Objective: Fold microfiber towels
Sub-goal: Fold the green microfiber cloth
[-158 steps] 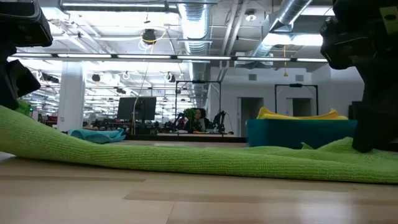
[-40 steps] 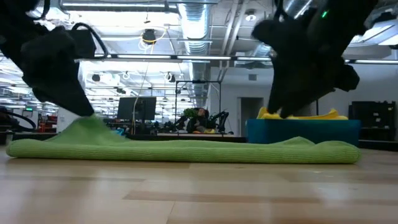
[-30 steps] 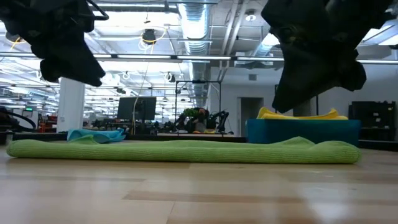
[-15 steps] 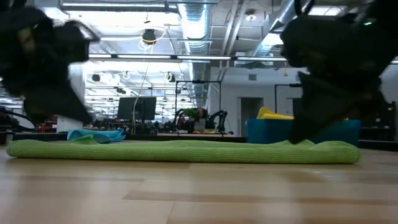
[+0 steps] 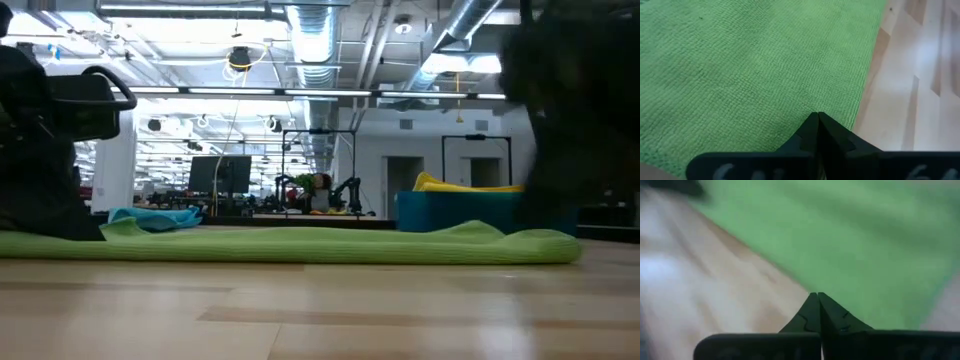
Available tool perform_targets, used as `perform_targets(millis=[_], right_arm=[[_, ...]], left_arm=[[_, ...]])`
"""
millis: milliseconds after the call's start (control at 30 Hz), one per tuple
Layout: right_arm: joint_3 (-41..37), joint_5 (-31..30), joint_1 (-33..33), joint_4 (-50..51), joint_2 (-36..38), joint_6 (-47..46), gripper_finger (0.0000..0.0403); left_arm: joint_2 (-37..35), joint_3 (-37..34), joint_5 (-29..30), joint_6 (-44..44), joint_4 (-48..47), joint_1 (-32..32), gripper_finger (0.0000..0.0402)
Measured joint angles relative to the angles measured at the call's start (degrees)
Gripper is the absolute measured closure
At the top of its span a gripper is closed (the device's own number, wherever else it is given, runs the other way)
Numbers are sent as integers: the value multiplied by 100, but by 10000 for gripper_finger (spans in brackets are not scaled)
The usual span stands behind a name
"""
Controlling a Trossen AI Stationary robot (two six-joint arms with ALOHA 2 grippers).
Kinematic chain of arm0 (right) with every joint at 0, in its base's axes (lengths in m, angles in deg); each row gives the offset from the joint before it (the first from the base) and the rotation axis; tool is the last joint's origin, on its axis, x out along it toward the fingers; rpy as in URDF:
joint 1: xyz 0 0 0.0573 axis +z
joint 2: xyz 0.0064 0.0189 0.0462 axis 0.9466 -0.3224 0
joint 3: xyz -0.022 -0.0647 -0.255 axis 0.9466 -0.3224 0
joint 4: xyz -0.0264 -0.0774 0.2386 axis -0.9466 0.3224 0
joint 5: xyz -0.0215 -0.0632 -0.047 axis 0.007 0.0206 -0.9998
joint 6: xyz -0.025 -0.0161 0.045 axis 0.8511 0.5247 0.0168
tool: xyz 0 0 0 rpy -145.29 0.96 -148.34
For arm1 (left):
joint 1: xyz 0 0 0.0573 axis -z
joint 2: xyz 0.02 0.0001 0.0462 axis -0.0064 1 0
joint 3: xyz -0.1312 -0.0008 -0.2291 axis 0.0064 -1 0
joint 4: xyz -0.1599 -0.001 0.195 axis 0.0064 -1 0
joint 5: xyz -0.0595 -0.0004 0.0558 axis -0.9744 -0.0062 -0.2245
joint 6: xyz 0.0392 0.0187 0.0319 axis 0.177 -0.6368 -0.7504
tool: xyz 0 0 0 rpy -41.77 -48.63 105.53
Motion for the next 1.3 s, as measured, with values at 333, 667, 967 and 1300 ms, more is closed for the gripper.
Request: perform_targets(millis=[333, 667, 967, 1300], right_arm=[[377, -619, -1109, -1749, -90, 2561, 397], [366, 626, -2140, -3549, -1549, 3479, 396], [357, 565, -2508, -3378, -1362, 3617, 396], [372, 297, -1807, -1722, -498, 3575, 397]], left_arm=[[11, -12, 69, 45, 64, 36, 401], [15, -17, 81, 5, 65, 43, 401], [17, -19, 26, -74, 42, 41, 401], [17, -22, 3, -69, 48, 41, 401]])
